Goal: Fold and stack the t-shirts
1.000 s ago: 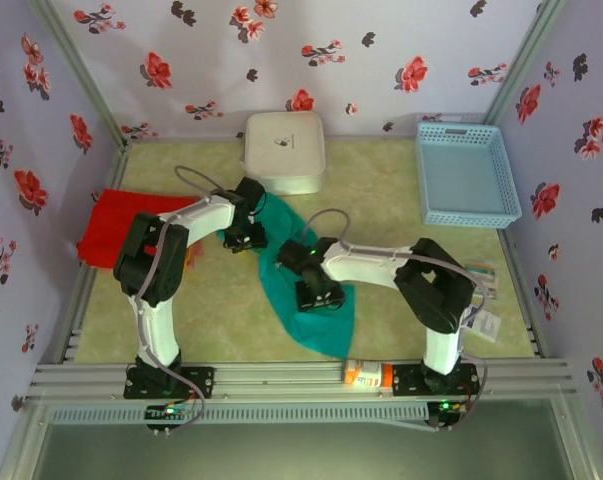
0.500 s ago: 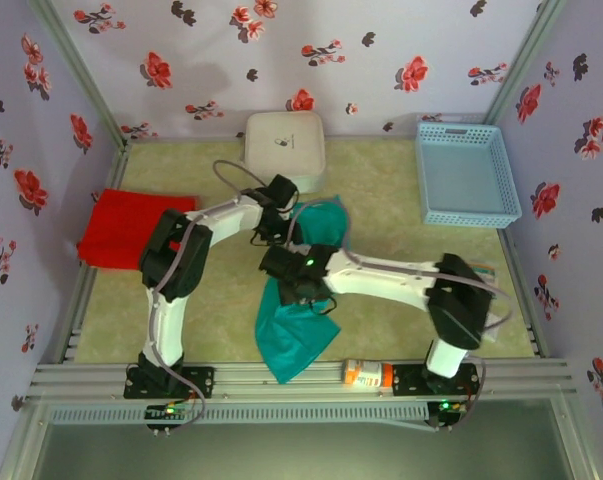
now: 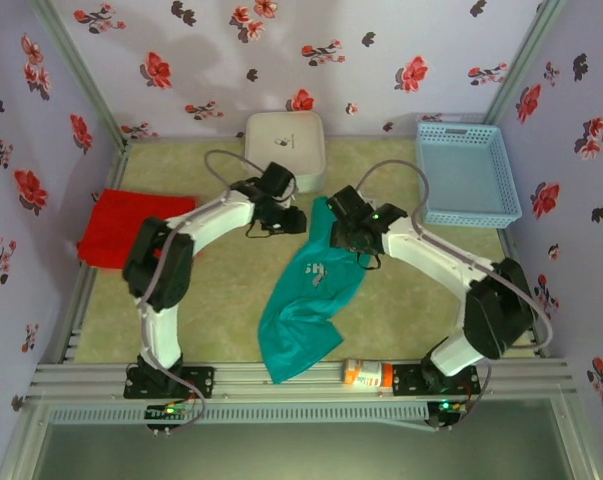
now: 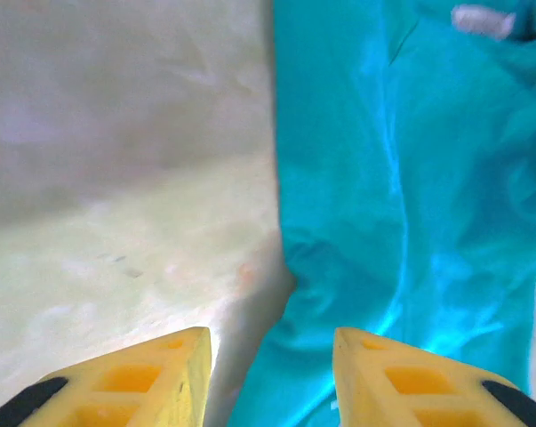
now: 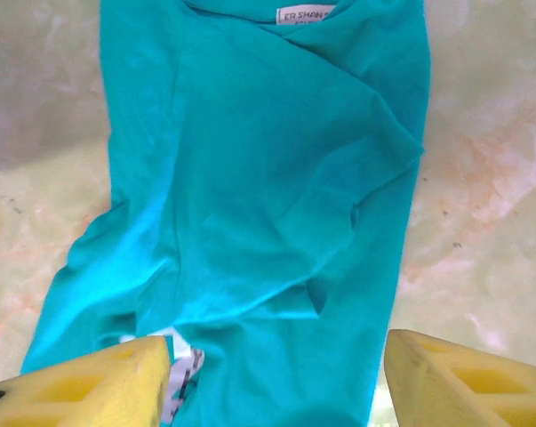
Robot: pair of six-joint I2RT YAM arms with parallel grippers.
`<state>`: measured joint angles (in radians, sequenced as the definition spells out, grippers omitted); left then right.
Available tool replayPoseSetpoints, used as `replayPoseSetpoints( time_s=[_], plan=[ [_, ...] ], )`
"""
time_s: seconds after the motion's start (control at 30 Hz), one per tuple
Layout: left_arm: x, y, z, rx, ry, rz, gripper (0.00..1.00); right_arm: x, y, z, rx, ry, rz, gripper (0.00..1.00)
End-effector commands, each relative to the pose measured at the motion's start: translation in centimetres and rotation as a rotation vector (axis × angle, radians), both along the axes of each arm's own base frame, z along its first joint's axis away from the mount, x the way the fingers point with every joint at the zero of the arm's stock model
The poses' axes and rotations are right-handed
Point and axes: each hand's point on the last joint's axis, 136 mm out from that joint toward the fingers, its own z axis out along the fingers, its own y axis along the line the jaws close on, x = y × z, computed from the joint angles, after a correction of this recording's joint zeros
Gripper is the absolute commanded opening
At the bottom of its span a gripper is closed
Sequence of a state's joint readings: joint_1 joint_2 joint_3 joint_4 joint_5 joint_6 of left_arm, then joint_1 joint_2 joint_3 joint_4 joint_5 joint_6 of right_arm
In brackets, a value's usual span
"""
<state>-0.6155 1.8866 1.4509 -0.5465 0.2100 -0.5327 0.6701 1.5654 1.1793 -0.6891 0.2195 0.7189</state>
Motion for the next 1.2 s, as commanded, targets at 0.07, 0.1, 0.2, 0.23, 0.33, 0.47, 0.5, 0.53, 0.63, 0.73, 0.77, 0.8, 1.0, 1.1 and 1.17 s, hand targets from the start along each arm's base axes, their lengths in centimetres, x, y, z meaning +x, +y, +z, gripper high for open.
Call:
replayPoseSetpoints(
  time_s=[0.07, 0.1, 0.2, 0.23, 0.33, 0.47, 0.5, 0.53, 0.63, 0.73, 0.77, 0.8, 1.0, 1.1, 1.17],
  plan=[
    [-2.7, 3.7, 5.1, -0.013, -0.101, 0.010, 0.42, 3.0, 3.1, -3.0, 0.062, 0.068, 0.078, 0.64],
    [-3.4, 4.4, 5.2, -0.007, -0.106, 0.019, 0.43, 3.6, 3.6, -3.6, 0.064, 0.087, 0.081, 0.64],
    [-5.5, 6.5, 4.7, 0.013, -0.105, 0.045, 0.45, 4.7, 3.9, -6.3, 0.073, 0.159, 0.063, 0.63],
    [-6.1, 7.1, 4.4, 0.017, -0.102, 0.055, 0.45, 5.0, 3.6, -7.2, 0.070, 0.190, 0.048, 0.62],
    [-7.8, 8.7, 3.6, 0.020, -0.091, 0.088, 0.47, 6.1, 1.7, -9.2, 0.054, 0.246, -0.012, 0.61],
    [-9.6, 10.0, 2.7, 0.016, -0.077, 0.116, 0.47, 7.6, -1.7, -11.2, 0.043, 0.298, -0.089, 0.61],
    [-9.9, 10.3, 2.5, 0.018, -0.074, 0.119, 0.47, 8.0, -2.7, -11.5, 0.030, 0.304, -0.106, 0.61],
    [-10.2, 10.5, 2.2, 0.020, -0.068, 0.122, 0.48, 8.5, -3.8, -11.4, 0.022, 0.308, -0.124, 0.61],
    [-10.7, 10.7, 1.7, 0.015, -0.054, 0.133, 0.48, 10.1, -6.4, -11.2, 0.006, 0.300, -0.164, 0.61],
    [-11.0, 10.4, 1.0, -0.006, -0.033, 0.134, 0.48, 12.3, -8.2, -10.8, 0.001, 0.289, -0.191, 0.62],
    [-11.0, 10.2, 0.6, -0.012, -0.024, 0.135, 0.48, 13.1, -8.7, -10.7, -0.012, 0.281, -0.195, 0.62],
    [-11.1, 10.0, 0.4, -0.021, -0.015, 0.136, 0.48, 14.0, -9.2, -10.6, -0.022, 0.274, -0.201, 0.62],
    [-11.7, 8.1, -1.3, -0.042, 0.032, 0.099, 0.48, 19.9, -9.7, -10.8, -0.019, 0.230, -0.176, 0.63],
    [-12.1, 7.1, -2.2, -0.037, 0.056, 0.079, 0.48, 22.4, -9.1, -11.2, -0.020, 0.217, -0.130, 0.64],
    [-12.4, 6.3, -2.8, -0.044, 0.072, 0.063, 0.49, 23.9, -8.5, -11.2, -0.011, 0.193, -0.093, 0.66]
  ],
)
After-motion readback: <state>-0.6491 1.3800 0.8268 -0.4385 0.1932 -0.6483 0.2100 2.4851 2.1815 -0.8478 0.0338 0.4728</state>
